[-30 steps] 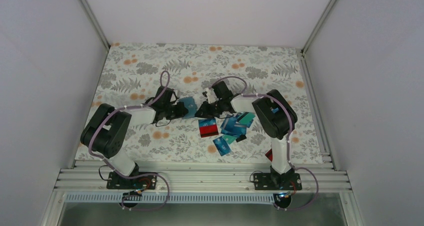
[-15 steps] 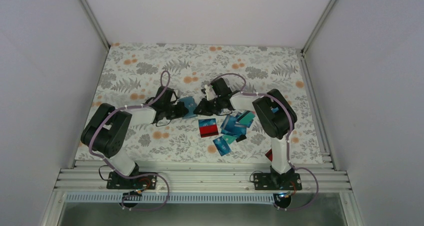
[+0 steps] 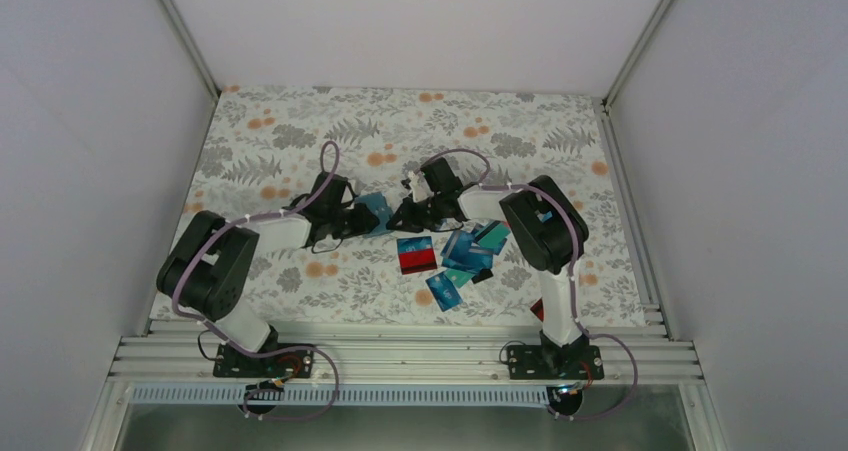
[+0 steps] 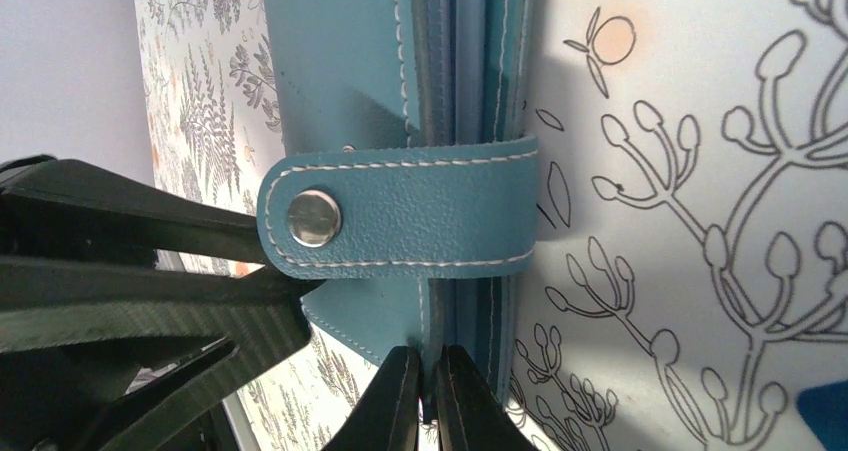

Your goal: Put the credit cards into the card holder

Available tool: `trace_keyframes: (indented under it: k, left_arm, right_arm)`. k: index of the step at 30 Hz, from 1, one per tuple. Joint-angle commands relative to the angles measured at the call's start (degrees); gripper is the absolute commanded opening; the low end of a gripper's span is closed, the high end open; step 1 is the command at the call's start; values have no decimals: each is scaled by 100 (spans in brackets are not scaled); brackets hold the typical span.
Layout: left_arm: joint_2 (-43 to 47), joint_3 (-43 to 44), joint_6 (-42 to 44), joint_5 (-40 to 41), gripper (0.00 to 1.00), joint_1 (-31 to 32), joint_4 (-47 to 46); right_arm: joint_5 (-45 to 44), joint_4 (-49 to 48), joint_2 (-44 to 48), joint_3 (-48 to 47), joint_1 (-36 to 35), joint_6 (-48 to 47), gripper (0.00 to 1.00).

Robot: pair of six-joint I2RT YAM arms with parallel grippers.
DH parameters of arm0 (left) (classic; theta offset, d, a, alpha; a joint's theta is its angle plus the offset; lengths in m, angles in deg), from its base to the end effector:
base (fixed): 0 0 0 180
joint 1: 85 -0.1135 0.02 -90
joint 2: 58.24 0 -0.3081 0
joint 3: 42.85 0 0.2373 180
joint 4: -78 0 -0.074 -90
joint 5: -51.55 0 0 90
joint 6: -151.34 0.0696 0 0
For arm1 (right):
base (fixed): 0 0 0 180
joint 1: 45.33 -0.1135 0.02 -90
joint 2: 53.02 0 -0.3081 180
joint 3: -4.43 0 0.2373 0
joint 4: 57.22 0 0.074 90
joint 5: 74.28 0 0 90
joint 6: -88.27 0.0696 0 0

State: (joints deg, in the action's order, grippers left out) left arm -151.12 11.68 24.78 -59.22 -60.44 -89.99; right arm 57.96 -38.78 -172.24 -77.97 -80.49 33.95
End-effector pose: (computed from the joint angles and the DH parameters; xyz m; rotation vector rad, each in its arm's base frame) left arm 0.2720 -0.1514 0.1669 -0.1004 2.5890 -0.8818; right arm 0.3262 0.2870 0.1370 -0.3196 2.7502 1.3636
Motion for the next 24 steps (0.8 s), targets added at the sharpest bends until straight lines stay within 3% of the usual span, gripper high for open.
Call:
trace_keyframes:
  k: [1,4,11,24]
  left_arm:
    - [303,227,-59,150,24,47,440]
    - [319,438,-54,127,31,48,572]
    - [86,838,-53,217,34,45,825]
    - [-437,1141,-9,396,27,49,907]
  right_arm:
    - [-305,221,-274,16,-46,49,4]
    - [-312,319,-314,-59,-44,55,4]
    - [-335,426,-373,-177,-44,46,4]
    - [-347,517,-385,-248,-44,-1,4]
